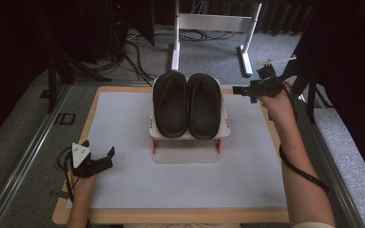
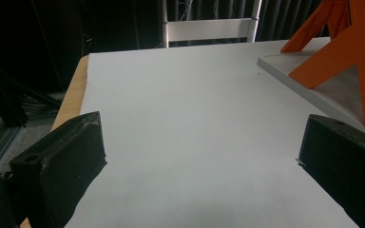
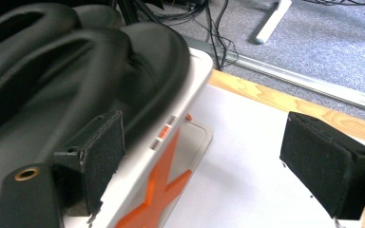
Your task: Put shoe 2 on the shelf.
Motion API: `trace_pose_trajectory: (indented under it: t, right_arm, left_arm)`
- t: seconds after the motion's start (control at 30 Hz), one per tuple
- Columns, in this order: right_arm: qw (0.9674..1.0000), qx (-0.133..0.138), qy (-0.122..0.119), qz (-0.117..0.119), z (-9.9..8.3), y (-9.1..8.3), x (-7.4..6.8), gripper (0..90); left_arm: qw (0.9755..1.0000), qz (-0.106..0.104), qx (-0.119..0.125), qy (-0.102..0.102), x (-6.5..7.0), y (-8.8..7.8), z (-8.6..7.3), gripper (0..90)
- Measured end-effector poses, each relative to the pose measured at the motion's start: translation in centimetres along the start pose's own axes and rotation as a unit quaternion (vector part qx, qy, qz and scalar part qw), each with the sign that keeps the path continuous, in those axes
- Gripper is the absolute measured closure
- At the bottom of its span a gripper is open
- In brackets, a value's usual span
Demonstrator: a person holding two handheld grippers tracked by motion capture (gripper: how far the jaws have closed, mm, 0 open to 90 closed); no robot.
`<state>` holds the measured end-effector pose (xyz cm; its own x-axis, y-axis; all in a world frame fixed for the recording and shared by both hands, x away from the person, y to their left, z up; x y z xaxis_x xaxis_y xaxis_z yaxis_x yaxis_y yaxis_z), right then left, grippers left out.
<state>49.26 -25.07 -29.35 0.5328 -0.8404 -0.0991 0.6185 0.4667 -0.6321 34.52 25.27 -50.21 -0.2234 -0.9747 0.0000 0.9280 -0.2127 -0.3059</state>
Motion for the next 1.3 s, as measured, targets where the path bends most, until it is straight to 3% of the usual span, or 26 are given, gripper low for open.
trace_pose_trajectory:
  t: [0.17, 0.33, 0.67, 0.87, 1.07, 1.17, 1.3]
  right_arm:
    - [0.9999, 0.003, 0.004, -0.013, -1.9, 0.9, 1.4, 14.0]
    - [0.9993, 0.027, 0.012, -0.025, -3.8, 1.4, 2.6, 14.0]
    - [0.9989, 0.037, 0.023, -0.020, -7.4, 2.4, 3.3, 14.0]
    - [0.9980, 0.053, 0.012, -0.031, -9.8, 2.9, 3.7, 14.0]
    - [0.9969, 0.066, 0.021, -0.038, -12.0, 2.9, 4.3, 13.6]
    - [0.9967, 0.068, 0.019, -0.040, -12.7, 2.9, 4.5, 13.6]
    - [0.9969, 0.058, 0.014, -0.051, -15.0, 3.0, 4.9, 11.7]
  left_arm:
    - [1.0000, 0.001, -0.001, -0.002, 0.0, 0.0, 0.0, 1.0]
    - [1.0000, 0.001, -0.002, -0.001, 0.0, 0.0, 0.0, 1.0]
    - [1.0000, 0.000, -0.001, -0.001, 0.0, 0.0, 0.0, 1.0]
    - [1.0000, -0.002, -0.001, -0.006, -0.1, 0.0, 0.0, 1.0]
    - [1.0000, -0.001, -0.001, -0.002, 0.0, 0.0, 0.0, 1.0]
    - [1.0000, -0.002, -0.001, -0.003, -0.1, 0.0, 0.0, 1.0]
    - [1.0000, -0.002, 0.000, -0.002, 0.0, 0.0, 0.0, 1.0]
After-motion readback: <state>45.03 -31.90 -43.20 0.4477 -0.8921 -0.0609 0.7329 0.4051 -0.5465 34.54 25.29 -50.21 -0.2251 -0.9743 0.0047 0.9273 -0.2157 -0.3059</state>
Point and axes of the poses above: each handheld gripper's, and its own axes: y roughly forward along the jaws, z roughly out of its top, x roughly to its right, the point moved 5 cm from there along y, roughly forward along the jaws, and after that the axes turned 1 degree about -x, right-handed, at the moved point
